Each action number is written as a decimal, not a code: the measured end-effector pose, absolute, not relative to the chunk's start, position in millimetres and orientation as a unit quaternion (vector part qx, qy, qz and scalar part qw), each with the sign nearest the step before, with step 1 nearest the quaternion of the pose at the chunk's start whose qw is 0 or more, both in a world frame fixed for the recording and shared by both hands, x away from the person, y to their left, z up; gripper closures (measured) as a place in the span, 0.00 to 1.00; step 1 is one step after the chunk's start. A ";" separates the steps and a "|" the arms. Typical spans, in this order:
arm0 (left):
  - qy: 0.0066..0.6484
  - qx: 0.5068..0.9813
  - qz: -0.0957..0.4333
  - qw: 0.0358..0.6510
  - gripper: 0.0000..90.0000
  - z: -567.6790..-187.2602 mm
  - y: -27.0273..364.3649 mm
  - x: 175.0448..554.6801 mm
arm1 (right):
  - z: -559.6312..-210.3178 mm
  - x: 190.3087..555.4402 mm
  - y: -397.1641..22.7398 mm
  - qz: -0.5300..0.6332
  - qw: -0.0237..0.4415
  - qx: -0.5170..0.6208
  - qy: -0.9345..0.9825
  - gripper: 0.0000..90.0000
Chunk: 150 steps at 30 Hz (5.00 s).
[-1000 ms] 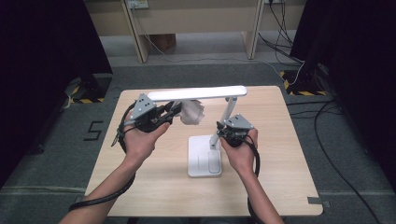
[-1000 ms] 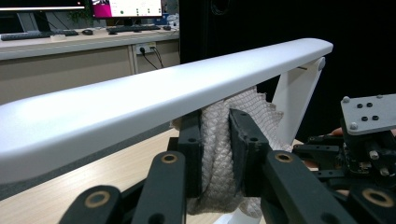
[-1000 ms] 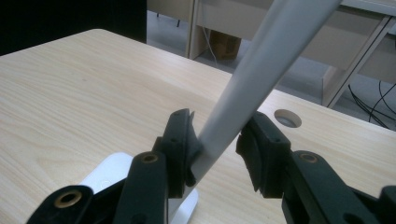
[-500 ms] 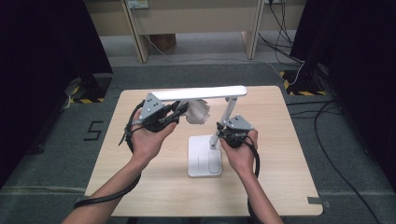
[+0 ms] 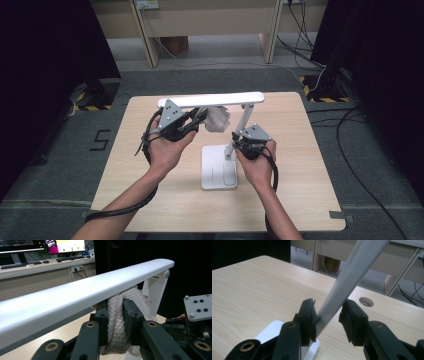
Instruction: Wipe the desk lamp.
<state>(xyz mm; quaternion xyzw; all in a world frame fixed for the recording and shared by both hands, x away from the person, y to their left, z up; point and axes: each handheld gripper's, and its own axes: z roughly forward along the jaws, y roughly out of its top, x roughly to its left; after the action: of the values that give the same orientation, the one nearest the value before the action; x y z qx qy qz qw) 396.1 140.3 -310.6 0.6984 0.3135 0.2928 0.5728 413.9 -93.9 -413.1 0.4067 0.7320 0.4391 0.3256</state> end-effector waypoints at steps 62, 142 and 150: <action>0.284 0.723 0.271 0.568 0.83 -327.7 58.1 423.9 | -413.9 411.5 -94.5 0.439 0.330 0.395 0.737 0.67; 0.266 0.763 0.291 0.512 0.83 -404.5 60.0 435.1 | -347.0 416.6 -128.9 0.523 0.353 0.427 0.647 0.68; 0.273 0.770 0.289 0.498 0.83 -421.7 64.0 438.9 | -348.3 416.3 -126.8 0.515 0.361 0.430 0.647 0.73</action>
<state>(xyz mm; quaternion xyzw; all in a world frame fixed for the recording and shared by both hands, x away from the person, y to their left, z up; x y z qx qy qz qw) 438.9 64.0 -421.7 0.7701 0.2734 0.2895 0.4984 416.3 -126.8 -348.3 0.4303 0.6469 0.5154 0.3615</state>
